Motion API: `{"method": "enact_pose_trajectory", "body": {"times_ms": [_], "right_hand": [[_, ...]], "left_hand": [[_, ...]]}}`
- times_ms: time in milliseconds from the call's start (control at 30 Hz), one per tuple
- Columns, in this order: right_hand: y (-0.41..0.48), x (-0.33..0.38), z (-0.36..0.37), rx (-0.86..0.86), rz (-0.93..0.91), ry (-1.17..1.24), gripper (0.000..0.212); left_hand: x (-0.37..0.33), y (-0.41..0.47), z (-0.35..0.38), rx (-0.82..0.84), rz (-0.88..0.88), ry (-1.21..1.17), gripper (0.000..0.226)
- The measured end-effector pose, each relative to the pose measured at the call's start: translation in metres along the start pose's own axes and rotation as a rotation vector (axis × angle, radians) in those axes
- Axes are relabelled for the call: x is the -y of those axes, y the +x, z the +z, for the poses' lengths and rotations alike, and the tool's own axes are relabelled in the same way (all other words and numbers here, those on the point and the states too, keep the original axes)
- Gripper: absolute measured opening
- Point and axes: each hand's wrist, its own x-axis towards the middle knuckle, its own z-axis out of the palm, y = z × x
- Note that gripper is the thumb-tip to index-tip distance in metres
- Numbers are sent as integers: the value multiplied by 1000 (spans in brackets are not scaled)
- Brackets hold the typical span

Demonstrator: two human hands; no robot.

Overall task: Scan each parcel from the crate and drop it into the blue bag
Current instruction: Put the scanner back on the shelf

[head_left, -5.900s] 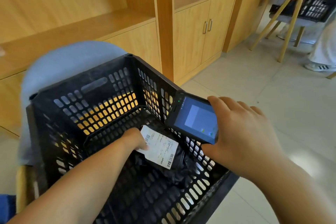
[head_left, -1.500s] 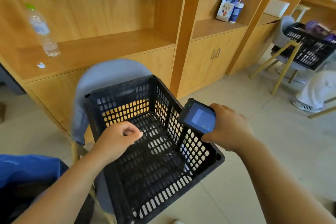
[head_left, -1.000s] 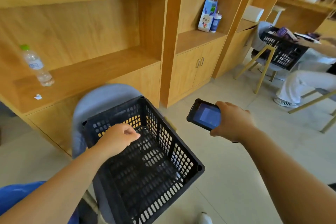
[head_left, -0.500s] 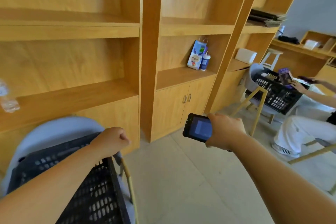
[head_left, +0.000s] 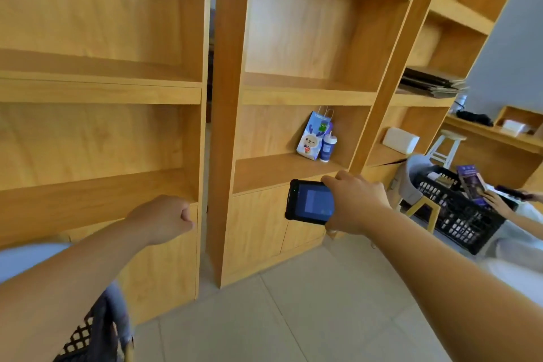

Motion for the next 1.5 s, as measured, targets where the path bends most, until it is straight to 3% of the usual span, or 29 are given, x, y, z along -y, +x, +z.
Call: {"method": "enact_pose_trajectory", "body": {"times_ms": [367, 533, 933, 1233, 1500], "right_hand": [[190, -65, -6, -194, -13, 70, 87], [266, -87, -2, -262, -4, 305, 77], [482, -101, 11, -216, 37, 699, 67], [599, -94, 23, -70, 12, 677, 52], [629, -82, 30, -36, -8, 636, 67]], "left_hand": [[-53, 167, -47, -91, 1, 8, 18], [-83, 221, -63, -83, -10, 77, 17], [-130, 345, -89, -166, -145, 220, 11], [-146, 422, -94, -178, -245, 292, 18], [-146, 451, -85, -208, -299, 271, 23]]}}
